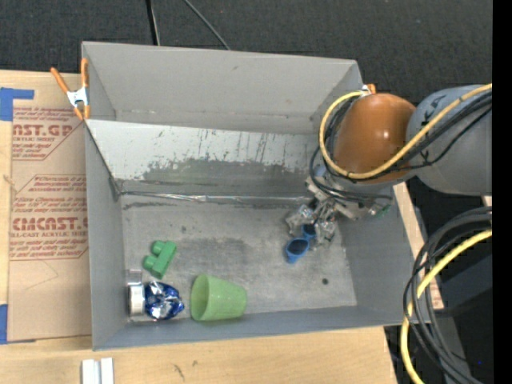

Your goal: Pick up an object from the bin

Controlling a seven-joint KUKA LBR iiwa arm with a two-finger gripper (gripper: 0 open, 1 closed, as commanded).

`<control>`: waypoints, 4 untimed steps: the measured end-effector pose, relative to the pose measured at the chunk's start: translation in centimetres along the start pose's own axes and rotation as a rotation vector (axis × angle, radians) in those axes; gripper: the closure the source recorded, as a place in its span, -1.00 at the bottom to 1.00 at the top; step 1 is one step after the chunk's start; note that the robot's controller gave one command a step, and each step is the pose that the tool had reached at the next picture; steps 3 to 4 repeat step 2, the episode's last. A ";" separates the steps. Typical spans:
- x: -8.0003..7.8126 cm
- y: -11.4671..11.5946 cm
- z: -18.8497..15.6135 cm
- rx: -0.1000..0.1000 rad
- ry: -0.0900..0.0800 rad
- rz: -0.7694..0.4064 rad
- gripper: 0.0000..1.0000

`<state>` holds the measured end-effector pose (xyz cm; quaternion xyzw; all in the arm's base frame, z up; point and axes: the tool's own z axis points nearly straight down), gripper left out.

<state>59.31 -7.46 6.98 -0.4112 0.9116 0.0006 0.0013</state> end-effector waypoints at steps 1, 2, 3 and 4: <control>3.5 1.7 -11.9 0.006 -0.002 -0.042 1.00; 8.4 -0.4 -20.4 0.004 0.000 -0.380 1.00; 8.4 -0.4 -20.4 0.004 0.000 -0.380 1.00; 8.4 -0.4 -20.4 0.004 0.000 -0.380 1.00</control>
Offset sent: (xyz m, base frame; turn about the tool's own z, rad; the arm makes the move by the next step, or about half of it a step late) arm -0.0368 -0.0150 0.1143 -0.0442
